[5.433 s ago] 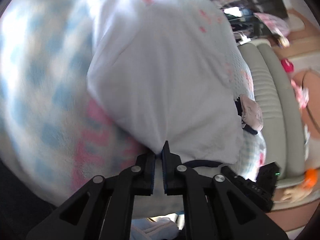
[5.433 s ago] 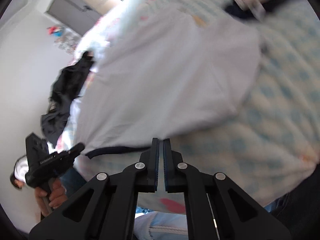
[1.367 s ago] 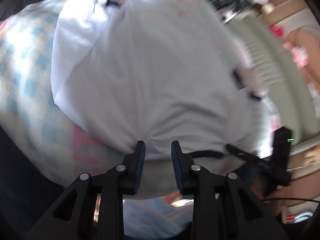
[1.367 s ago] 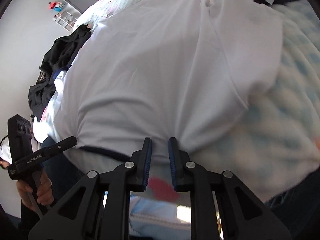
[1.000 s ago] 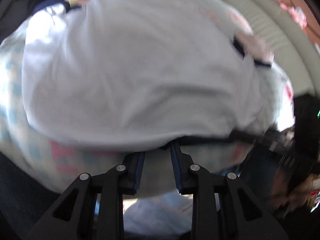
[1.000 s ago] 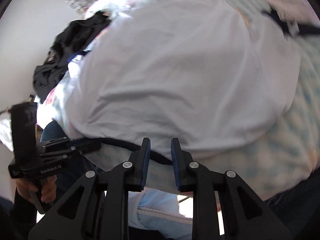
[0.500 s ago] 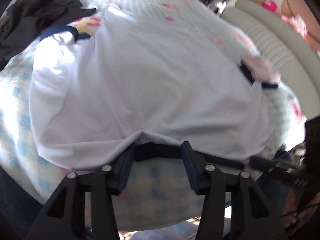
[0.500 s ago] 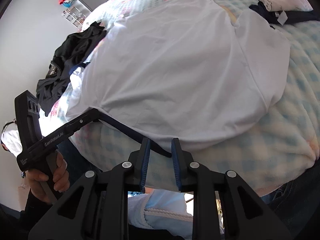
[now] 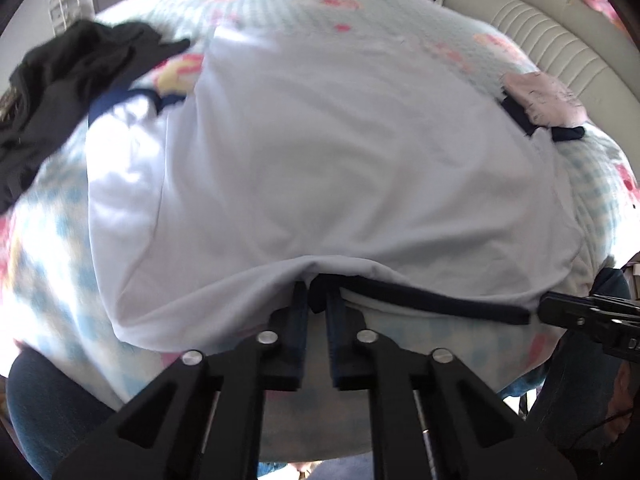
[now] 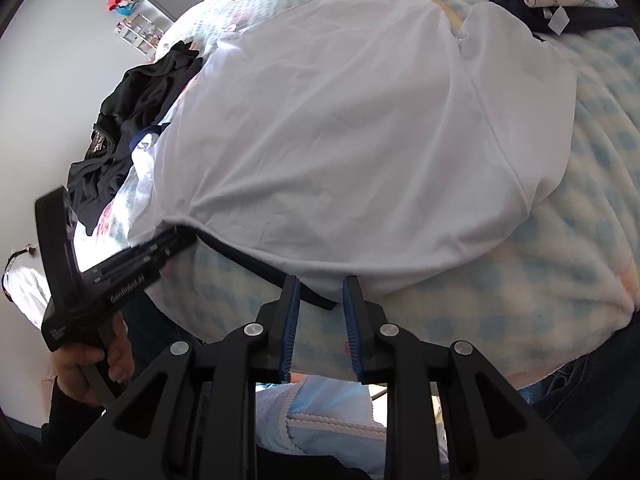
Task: Fold clothes
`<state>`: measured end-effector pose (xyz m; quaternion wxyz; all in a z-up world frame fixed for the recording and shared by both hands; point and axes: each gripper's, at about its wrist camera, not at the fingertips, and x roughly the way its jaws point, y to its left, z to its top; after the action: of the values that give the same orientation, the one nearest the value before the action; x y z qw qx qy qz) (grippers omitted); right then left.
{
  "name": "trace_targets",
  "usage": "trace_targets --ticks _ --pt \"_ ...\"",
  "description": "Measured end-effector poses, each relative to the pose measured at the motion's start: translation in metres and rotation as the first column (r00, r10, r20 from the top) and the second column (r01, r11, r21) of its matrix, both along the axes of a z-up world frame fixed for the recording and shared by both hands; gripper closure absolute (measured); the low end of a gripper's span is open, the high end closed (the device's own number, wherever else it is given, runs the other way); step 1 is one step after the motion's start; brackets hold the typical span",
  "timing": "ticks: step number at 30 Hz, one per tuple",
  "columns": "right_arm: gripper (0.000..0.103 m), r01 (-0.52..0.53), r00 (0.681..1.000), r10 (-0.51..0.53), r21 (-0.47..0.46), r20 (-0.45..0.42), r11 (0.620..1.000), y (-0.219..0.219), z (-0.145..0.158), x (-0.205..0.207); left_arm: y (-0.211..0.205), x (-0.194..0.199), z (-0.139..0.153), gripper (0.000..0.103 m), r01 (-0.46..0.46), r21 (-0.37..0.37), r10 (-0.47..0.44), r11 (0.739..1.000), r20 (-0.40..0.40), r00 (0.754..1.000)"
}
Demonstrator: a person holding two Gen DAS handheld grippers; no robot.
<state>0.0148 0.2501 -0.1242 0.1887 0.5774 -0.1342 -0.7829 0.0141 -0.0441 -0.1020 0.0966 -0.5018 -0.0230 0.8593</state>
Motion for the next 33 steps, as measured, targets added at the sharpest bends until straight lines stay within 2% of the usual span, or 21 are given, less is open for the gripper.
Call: trace_targets --ticks 4,7,10,11,14,17,18,20,22,23,24,27,30,33 --pt "0.081 0.006 1.0 -0.006 0.002 -0.008 1.0 -0.002 0.002 0.0 -0.011 0.017 0.003 0.098 -0.016 0.072 0.014 0.997 0.025 1.0" --pt "0.08 0.016 1.0 -0.016 0.0 0.002 1.0 -0.001 -0.001 -0.001 -0.025 0.022 -0.009 0.098 -0.034 0.109 0.021 0.993 0.11 0.994" --pt "0.077 0.014 1.0 -0.014 0.005 0.024 1.0 -0.002 -0.008 -0.004 -0.029 0.031 -0.021 0.098 -0.033 0.114 0.007 0.993 0.216 0.976" --pt "0.072 0.011 0.999 -0.012 0.013 0.034 1.0 -0.003 -0.011 -0.005 -0.028 0.035 -0.017 0.097 -0.017 0.134 -0.013 0.991 0.214 0.977" --pt "0.072 0.005 0.999 -0.006 0.018 0.044 1.0 -0.003 -0.012 -0.006 -0.019 0.042 0.006 0.097 0.059 0.209 -0.092 0.976 0.152 0.984" --pt "0.072 -0.003 1.0 0.003 0.023 0.009 1.0 -0.002 -0.001 -0.011 -0.002 0.032 0.034 0.094 0.131 0.216 -0.141 0.968 0.032 0.989" --pt "0.07 -0.002 1.0 0.003 0.031 -0.012 1.0 -0.002 0.005 -0.014 0.001 0.023 0.036 0.091 0.137 0.207 -0.143 0.969 0.015 0.99" --pt "0.064 0.009 0.999 -0.007 0.047 -0.045 0.999 -0.002 0.014 -0.022 0.004 0.006 0.033 0.089 0.121 0.176 -0.125 0.977 0.013 0.992" --pt "0.06 0.023 0.998 -0.019 0.064 -0.068 0.998 -0.002 0.016 -0.032 0.007 -0.013 0.019 0.08 0.084 0.156 -0.093 0.984 0.049 0.994" --pt "0.058 0.03 0.997 -0.025 0.072 -0.079 0.997 -0.002 0.017 -0.036 0.008 -0.019 0.01 0.069 0.065 0.144 -0.078 0.988 0.088 0.993" --pt "0.058 0.035 0.997 -0.029 0.091 -0.07 0.995 -0.002 0.013 -0.041 0.008 -0.025 0.001 0.064 0.046 0.131 -0.063 0.99 0.126 0.99" --pt "0.058 0.035 0.999 -0.037 0.124 0.013 0.992 0.0 -0.011 -0.045 0.008 -0.024 -0.026 0.064 0.029 0.082 -0.047 0.996 0.235 0.971" --pt "0.059 0.029 0.999 -0.031 0.109 0.018 0.994 0.005 -0.015 -0.029 0.004 -0.014 -0.022 0.064 0.033 0.102 -0.057 0.994 0.238 0.97" --pt "0.059 0.024 0.999 -0.023 0.03 -0.026 0.999 0.014 0.009 -0.018 0.009 -0.023 0.003 0.064 0.003 0.154 -0.025 0.988 0.142 0.989"
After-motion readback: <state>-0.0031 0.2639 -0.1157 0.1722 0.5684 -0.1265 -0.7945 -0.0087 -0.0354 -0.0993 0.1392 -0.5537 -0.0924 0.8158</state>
